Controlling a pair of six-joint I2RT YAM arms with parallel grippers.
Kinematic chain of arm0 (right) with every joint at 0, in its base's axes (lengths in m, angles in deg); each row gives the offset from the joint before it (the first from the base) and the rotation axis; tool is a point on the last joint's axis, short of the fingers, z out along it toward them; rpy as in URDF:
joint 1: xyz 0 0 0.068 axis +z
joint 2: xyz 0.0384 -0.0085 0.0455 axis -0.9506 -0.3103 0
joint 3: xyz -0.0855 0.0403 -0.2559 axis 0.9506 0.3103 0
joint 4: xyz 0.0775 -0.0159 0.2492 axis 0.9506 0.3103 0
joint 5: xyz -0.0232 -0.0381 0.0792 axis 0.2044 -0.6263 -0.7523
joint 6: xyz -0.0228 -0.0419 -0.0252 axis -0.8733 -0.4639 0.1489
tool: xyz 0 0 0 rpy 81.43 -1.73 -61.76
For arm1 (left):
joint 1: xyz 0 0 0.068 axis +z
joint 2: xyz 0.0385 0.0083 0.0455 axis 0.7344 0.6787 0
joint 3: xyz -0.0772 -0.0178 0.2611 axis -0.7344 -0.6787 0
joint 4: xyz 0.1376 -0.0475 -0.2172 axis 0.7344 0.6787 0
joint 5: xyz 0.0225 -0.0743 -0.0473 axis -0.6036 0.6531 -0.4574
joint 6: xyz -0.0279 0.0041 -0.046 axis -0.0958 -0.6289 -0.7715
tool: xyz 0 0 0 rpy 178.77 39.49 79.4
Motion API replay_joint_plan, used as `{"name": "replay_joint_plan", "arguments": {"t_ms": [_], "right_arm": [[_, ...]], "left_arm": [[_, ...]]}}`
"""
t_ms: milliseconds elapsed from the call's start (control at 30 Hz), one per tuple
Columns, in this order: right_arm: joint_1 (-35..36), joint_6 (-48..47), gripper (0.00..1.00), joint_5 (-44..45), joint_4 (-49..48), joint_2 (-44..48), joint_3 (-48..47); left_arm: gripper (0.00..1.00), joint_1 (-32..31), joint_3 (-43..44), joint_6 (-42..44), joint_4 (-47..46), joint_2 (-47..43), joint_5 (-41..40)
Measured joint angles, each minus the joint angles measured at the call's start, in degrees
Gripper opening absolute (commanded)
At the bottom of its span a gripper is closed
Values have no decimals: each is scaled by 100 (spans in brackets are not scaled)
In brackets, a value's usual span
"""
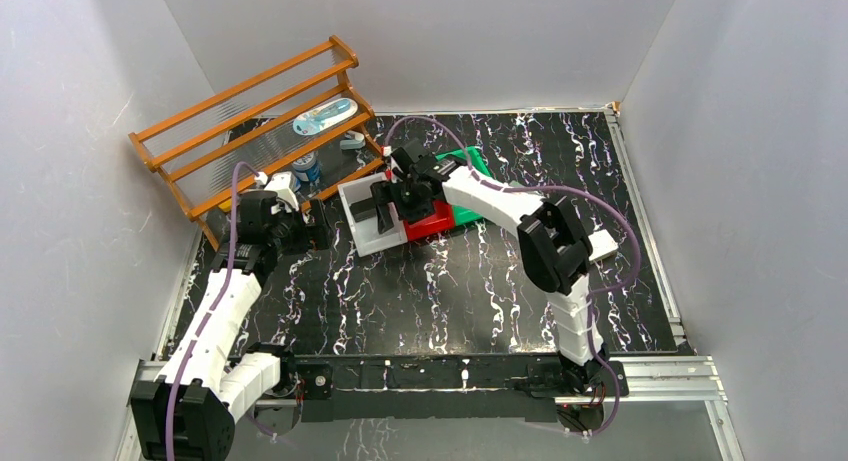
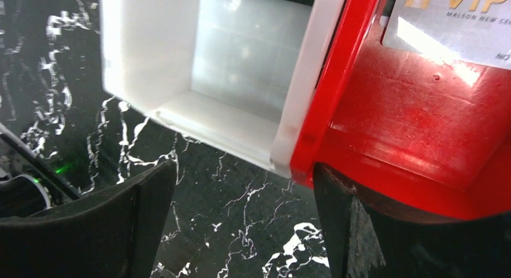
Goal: Take the credit cards out of the card holder
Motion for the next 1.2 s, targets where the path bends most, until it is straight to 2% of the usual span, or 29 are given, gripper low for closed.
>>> {"name": "replay_joint_plan", "arguments": {"t_ms": [200, 367, 467, 600, 633, 667, 700, 833, 1033, 1200], "right_arm": [[-20, -195, 97, 326, 79, 654, -37], [-157, -389, 98, 1777, 138, 1329, -2], [-713, -365, 98, 2286, 111, 1742, 240], [-2006, -223, 98, 2354, 50, 2100, 704], [-2079, -192, 98, 2365, 42, 2114, 780], [-2664, -140, 97, 2317, 74, 2065, 813], [-2924, -92, 97, 2286, 105, 1982, 809], [-3526, 66, 95, 2122, 297, 1320, 608], [-3713, 192, 95, 1928, 654, 81, 140], [-3713, 203, 91, 1928, 841, -459, -79]], "left_arm": [[98, 0, 0, 0, 2, 111, 17], [98, 0, 0, -2, 2, 138, 24], [98, 0, 0, -2, 2, 138, 26], [98, 0, 0, -2, 2, 138, 26], [98, 0, 0, -2, 4, 138, 26], [98, 0, 0, -2, 2, 138, 26], [98, 0, 0, -2, 7, 138, 26], [98, 0, 0, -11, 4, 133, 26], [98, 0, 0, -17, 22, 50, 17], [98, 0, 0, -17, 31, -133, -11]]}}
